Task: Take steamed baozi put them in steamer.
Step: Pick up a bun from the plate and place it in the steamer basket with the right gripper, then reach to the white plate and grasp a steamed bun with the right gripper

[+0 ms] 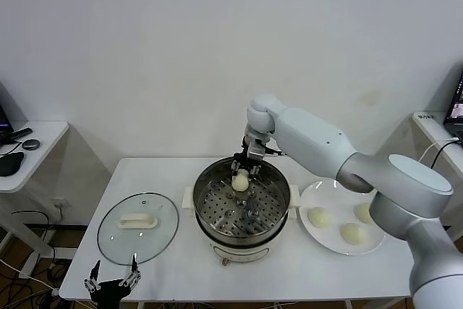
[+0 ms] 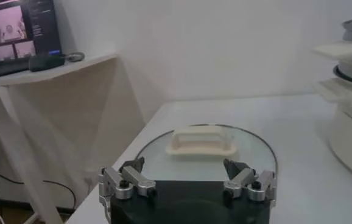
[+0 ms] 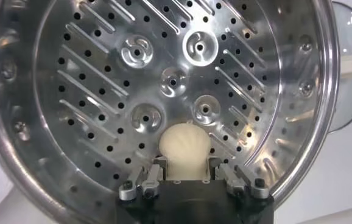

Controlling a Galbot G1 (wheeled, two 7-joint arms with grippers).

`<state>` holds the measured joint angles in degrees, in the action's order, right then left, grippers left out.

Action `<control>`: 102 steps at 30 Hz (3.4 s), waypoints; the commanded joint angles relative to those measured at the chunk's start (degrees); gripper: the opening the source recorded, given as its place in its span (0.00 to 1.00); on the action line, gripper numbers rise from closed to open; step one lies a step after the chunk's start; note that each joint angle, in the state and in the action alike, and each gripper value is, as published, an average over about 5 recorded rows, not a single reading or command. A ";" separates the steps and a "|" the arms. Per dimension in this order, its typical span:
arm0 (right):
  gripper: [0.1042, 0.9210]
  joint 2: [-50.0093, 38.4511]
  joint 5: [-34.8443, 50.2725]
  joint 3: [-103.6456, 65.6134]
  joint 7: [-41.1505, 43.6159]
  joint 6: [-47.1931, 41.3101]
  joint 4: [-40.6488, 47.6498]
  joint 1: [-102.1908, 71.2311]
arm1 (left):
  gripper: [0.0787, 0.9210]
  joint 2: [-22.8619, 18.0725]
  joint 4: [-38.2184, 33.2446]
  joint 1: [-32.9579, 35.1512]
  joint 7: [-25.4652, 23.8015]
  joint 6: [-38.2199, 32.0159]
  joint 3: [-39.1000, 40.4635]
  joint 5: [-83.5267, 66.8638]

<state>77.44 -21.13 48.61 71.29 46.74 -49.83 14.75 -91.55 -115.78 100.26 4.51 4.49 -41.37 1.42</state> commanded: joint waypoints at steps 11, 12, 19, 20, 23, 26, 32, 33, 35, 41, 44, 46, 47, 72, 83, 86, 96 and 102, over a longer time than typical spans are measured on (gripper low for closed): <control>0.82 -5.13 11.02 2.11 4.43 -10.56 -8.99 4.18 | 0.88 0.03 0.28 -0.14 0.03 -0.01 0.43 0.18; 0.85 -6.37 12.52 2.22 4.65 -11.31 -10.19 4.77 | 0.88 0.02 0.32 -0.21 0.03 0.00 0.48 0.18; 0.88 -17.05 29.64 2.16 2.54 -23.18 -17.19 11.05 | 0.88 0.20 1.16 -0.74 -0.05 0.06 0.73 0.33; 0.88 -18.42 32.39 2.39 1.77 -24.91 -17.39 12.31 | 0.88 0.29 1.23 -0.85 -0.07 0.08 0.77 0.32; 0.88 -22.26 38.96 3.38 0.06 -30.36 -16.95 16.94 | 0.88 0.72 1.24 -1.29 -0.18 0.23 0.97 0.22; 0.88 -25.44 40.37 3.78 0.52 -37.21 -16.18 19.93 | 0.88 1.25 1.27 -1.88 -0.30 0.50 1.15 -0.06; 0.88 -32.47 35.33 5.10 2.70 -64.46 -20.60 19.08 | 0.88 2.39 1.57 -2.84 -0.29 0.76 1.40 -1.17; 0.88 -33.56 34.54 5.35 2.83 -67.57 -21.41 18.25 | 0.88 2.54 1.63 -2.96 -0.25 0.76 1.41 -1.33; 0.88 -35.66 34.11 5.88 2.89 -71.76 -23.30 16.12 | 0.88 2.74 1.70 -3.13 -0.20 0.82 1.35 -1.67; 0.88 -40.55 29.76 2.84 4.35 -76.12 -28.97 6.59 | 0.88 2.98 1.39 -2.95 -0.31 1.08 0.82 -2.18; 0.88 -41.08 26.32 0.50 5.12 -74.62 -29.51 2.15 | 0.88 2.93 1.16 -2.75 -0.40 1.18 0.40 -2.42; 0.88 -41.00 22.61 -1.20 5.12 -72.48 -29.41 -1.10 | 0.88 2.86 0.98 -2.55 -0.49 1.28 0.17 -2.78; 0.88 -40.84 20.30 -2.14 5.00 -71.08 -29.17 -3.06 | 0.88 2.83 0.87 -2.39 -0.54 1.33 0.10 -2.96; 0.88 -28.24 5.00 -10.22 4.17 -52.61 -11.27 -19.36 | 0.88 1.76 1.46 -1.14 -0.70 1.44 0.19 -2.63; 0.88 -26.92 5.17 -11.13 -2.56 -51.75 -8.10 -20.30 | 0.88 1.67 1.89 -1.36 -0.71 1.41 0.39 -2.52; 0.88 -26.72 5.44 -11.10 -2.51 -51.83 -7.84 -20.32 | 0.88 1.64 1.97 -1.35 -0.72 1.41 0.47 -2.50; 0.88 -26.67 6.76 -10.82 0.01 -53.36 -8.69 -20.83 | 0.88 1.80 2.26 -1.38 -0.76 1.42 0.43 -2.51; 0.87 -26.98 6.90 -10.77 -0.03 -54.85 -9.28 -20.59 | 0.88 1.73 2.33 -1.58 -0.77 1.43 0.60 -2.48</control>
<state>50.26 -14.38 37.98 71.15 -7.40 -59.27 -5.56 -89.77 -113.47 98.74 3.79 5.91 -40.88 -1.10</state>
